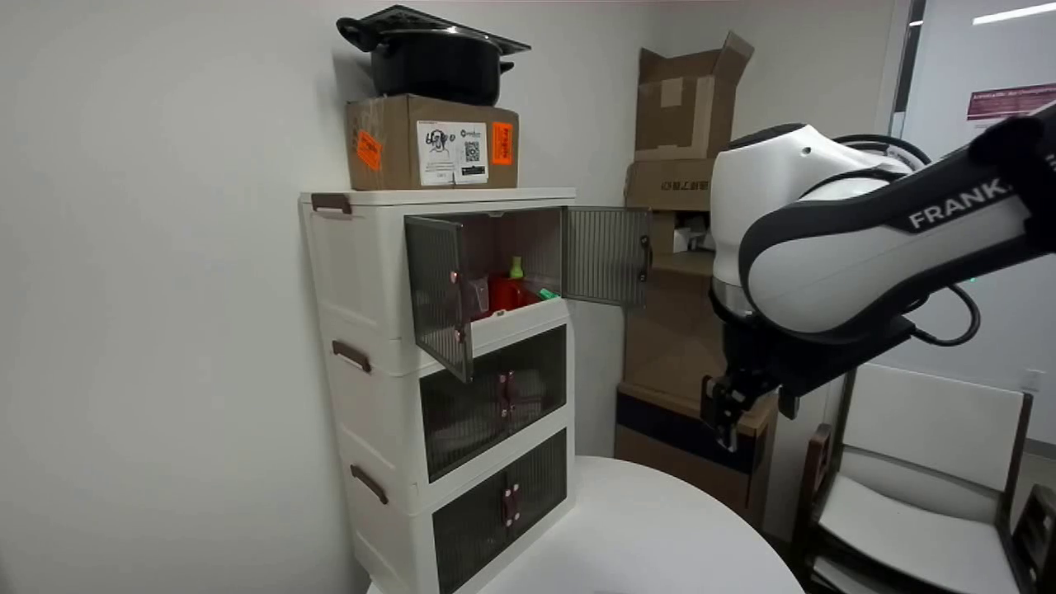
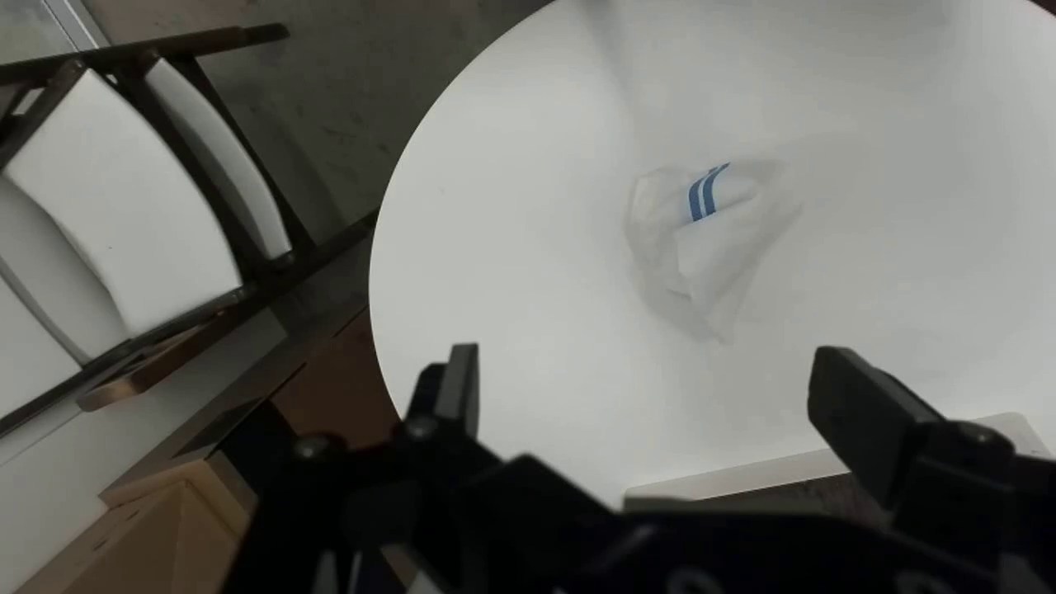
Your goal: Remove the jar from the top cabinet
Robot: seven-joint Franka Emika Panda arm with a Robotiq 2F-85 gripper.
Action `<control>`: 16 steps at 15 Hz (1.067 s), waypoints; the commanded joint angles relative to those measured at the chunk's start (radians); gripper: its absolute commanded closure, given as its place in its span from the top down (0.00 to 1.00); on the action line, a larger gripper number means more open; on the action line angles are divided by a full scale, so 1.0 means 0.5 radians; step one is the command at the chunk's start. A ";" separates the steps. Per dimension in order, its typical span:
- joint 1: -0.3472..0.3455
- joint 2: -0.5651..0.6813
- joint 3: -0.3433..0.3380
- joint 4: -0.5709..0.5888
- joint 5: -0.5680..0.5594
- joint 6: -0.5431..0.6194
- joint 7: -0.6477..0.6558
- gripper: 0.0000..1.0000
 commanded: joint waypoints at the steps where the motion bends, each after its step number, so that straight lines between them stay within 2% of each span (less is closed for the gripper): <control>1: 0.012 0.000 -0.011 0.004 -0.007 -0.008 0.005 1.00; 3: -0.007 -0.015 0.010 0.007 -0.059 0.010 0.019 1.00; 7: -0.069 -0.057 0.005 0.046 -0.218 0.217 0.036 1.00; 12: -0.171 0.073 -0.071 0.208 -0.104 0.514 0.151 1.00; 16: -0.224 0.252 -0.058 0.361 0.010 0.744 0.258 1.00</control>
